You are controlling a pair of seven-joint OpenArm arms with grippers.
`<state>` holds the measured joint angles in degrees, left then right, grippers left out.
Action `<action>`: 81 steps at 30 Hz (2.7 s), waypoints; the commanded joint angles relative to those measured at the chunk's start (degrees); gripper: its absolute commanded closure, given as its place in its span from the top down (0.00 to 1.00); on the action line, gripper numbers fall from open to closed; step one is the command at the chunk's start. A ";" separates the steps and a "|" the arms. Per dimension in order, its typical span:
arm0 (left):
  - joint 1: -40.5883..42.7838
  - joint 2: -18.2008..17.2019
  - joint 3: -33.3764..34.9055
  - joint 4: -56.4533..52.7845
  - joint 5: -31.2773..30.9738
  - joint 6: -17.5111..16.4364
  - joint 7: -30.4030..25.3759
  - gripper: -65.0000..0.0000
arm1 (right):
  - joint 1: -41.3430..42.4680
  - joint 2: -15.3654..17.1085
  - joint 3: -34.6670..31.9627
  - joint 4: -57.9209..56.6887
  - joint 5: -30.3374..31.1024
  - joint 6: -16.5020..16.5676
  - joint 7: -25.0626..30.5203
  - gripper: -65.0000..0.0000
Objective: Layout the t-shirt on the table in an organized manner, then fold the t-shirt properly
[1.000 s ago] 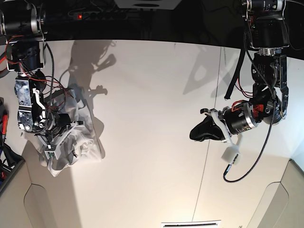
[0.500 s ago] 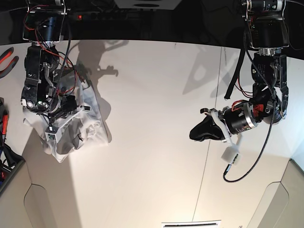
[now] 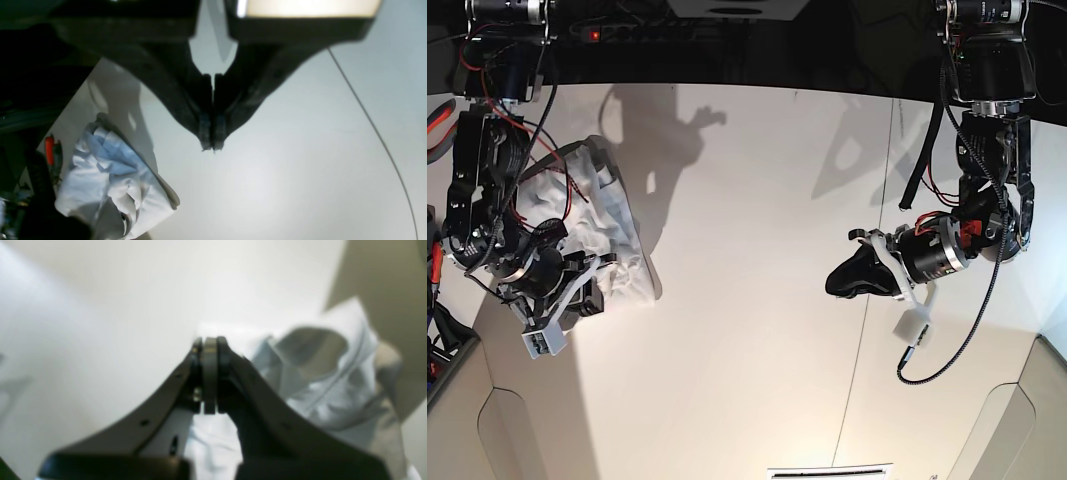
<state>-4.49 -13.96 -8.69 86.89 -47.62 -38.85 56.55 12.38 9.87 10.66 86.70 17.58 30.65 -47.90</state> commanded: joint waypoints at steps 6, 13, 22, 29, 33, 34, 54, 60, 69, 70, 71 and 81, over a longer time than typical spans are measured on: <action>-1.07 -0.33 -0.24 0.94 -1.49 -0.83 -1.07 0.00 | 10.36 6.08 2.64 -20.15 6.84 2.84 4.09 0.00; -1.03 -0.33 -0.24 0.94 -1.46 -0.81 -1.05 0.00 | 17.62 9.75 5.66 -44.65 -4.07 1.95 29.90 0.00; -1.09 -0.13 -0.22 0.94 -10.84 -1.15 -0.83 0.00 | 16.44 9.97 5.88 -44.81 -3.61 2.75 36.81 0.00; -2.29 4.57 3.50 0.94 -11.21 -1.15 0.70 0.00 | 9.38 9.97 6.78 -20.79 2.58 2.95 23.08 0.00; -4.85 7.15 12.28 0.92 -5.95 -1.15 -0.26 0.00 | 4.09 9.97 10.34 -3.32 6.75 2.78 13.03 0.00; -5.75 7.98 14.71 0.83 -3.15 -1.15 -1.81 0.00 | 3.02 9.97 11.54 0.17 8.63 2.51 9.05 0.00; -34.99 22.96 34.18 -55.91 13.33 3.45 -33.68 0.00 | -11.78 6.14 21.90 -10.08 9.88 0.72 14.47 0.00; -33.68 22.96 34.18 -56.33 14.32 3.50 -36.46 0.00 | -10.97 5.90 21.90 -18.29 6.69 -2.58 18.16 0.00; -31.80 22.96 34.16 -56.30 14.45 3.50 -36.63 0.00 | -11.02 1.53 22.01 -18.60 3.80 -11.52 18.10 0.00; -31.67 22.96 34.16 -56.30 14.47 3.50 -36.63 0.00 | -11.06 1.25 22.01 -17.92 4.85 -11.04 17.90 0.00; -31.67 22.96 34.16 -56.30 14.45 3.50 -36.63 0.00 | -11.21 1.07 22.01 -16.65 6.12 -10.19 17.73 0.00; -30.18 18.51 19.15 -48.19 9.81 -1.15 -27.28 0.00 | -12.66 0.42 23.96 9.92 13.46 -1.01 7.74 0.00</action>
<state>-33.26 5.13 10.68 37.91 -37.23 -39.29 30.55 -0.19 9.69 34.28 96.09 30.48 29.17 -40.77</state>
